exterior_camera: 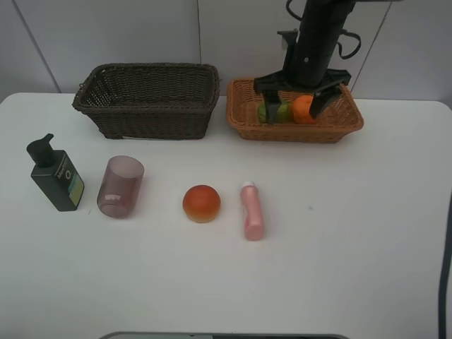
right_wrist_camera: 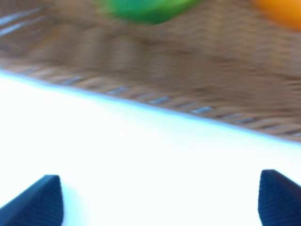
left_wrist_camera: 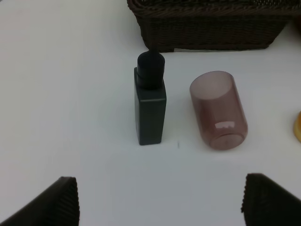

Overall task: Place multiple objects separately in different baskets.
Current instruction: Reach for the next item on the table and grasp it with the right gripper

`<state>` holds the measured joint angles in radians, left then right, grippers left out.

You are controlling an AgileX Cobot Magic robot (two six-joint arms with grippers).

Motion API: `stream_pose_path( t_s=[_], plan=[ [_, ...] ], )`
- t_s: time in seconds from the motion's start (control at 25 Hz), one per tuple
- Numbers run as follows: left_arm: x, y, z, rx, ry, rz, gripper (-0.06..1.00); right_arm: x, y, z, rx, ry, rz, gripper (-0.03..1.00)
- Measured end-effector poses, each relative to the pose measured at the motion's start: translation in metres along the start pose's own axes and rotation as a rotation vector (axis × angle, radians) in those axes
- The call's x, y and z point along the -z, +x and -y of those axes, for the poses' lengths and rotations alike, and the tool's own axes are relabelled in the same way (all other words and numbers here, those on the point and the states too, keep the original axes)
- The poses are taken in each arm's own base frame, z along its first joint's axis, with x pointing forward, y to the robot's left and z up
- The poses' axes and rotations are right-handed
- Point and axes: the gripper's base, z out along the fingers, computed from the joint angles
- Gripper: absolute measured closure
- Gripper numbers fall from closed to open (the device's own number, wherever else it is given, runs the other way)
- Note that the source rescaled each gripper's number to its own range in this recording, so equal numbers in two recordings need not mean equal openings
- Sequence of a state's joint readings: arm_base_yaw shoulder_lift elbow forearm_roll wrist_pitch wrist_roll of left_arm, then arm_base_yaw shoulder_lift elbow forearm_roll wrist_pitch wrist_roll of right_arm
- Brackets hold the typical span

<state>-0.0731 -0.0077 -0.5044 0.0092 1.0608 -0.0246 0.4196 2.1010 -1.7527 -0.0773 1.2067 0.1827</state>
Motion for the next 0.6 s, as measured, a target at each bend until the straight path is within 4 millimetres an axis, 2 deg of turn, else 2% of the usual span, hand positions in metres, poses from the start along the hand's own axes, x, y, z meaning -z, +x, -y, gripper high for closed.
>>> stream_pose_path(
  t_s=[0.12, 0.36, 0.6],
  plan=[
    [0.000, 0.000, 0.000, 0.000, 0.000, 0.000, 0.13, 0.004, 0.017, -0.016, 0.027, -0.019, -0.026, 0.09],
    [0.000, 0.000, 0.000, 0.000, 0.000, 0.000, 0.13, -0.001, 0.066, -0.044, 0.063, -0.021, -0.055, 0.09],
    [0.000, 0.000, 0.000, 0.000, 0.000, 0.000, 0.13, -0.004, 0.100, -0.069, 0.060, -0.031, -0.048, 0.09]
  ],
)
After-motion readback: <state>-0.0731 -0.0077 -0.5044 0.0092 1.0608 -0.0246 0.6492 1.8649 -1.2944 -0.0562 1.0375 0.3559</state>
